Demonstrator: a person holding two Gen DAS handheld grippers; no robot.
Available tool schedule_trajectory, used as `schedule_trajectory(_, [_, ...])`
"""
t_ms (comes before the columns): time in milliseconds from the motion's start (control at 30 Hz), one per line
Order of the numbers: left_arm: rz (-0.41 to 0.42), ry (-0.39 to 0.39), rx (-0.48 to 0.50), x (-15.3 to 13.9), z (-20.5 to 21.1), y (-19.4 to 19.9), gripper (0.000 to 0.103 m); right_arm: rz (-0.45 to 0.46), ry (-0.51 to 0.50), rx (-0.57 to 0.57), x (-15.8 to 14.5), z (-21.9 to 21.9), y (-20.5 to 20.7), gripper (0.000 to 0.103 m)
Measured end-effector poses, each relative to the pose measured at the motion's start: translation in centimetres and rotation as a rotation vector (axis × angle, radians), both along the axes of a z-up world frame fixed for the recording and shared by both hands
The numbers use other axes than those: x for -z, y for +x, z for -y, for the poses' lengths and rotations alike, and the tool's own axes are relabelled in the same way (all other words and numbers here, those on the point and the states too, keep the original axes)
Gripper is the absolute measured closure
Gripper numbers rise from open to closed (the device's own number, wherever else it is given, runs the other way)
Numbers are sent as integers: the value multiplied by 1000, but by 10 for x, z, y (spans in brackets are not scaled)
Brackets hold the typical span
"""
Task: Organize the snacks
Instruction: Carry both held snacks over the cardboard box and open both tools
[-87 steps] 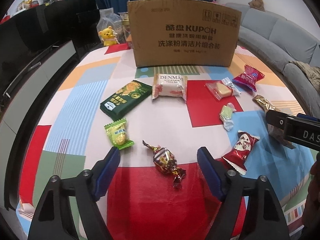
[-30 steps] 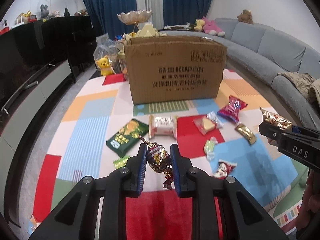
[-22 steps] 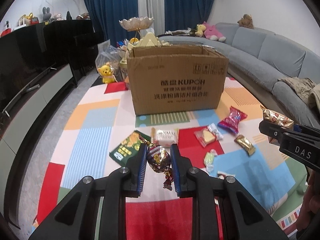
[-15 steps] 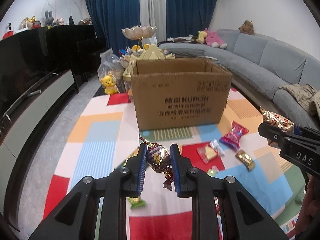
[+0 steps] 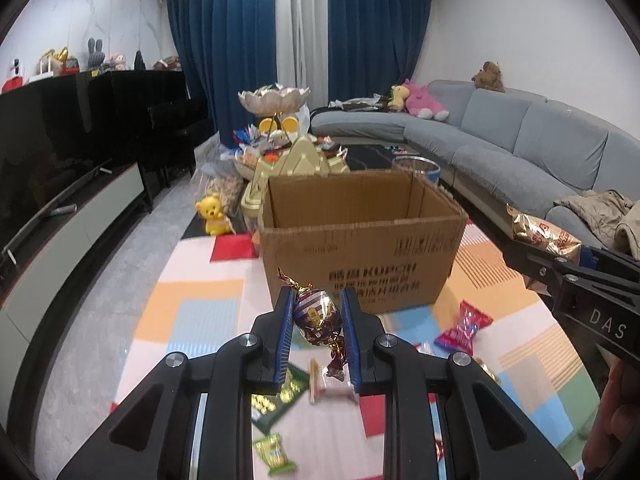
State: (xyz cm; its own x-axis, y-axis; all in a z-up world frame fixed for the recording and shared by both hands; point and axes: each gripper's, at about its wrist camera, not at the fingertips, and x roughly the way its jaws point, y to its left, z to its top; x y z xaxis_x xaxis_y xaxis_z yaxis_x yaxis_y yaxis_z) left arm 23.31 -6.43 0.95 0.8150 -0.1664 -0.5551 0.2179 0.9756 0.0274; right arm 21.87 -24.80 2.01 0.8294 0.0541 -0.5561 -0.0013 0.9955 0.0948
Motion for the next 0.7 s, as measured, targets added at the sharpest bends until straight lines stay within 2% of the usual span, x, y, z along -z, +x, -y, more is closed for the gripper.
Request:
schedule_trajectory(233, [35,-21,19,-24,1,25,79,44,-26,-6,-25,-2,20,58])
schedule_trajectory(433, [64,-1,35,-34,7,48,79,69,-49,-29,-40,-8,41,58])
schedule_trajectory(700, [38,-7,53,-34,10,89,79,52,-59,-53,-44,-15,77,58])
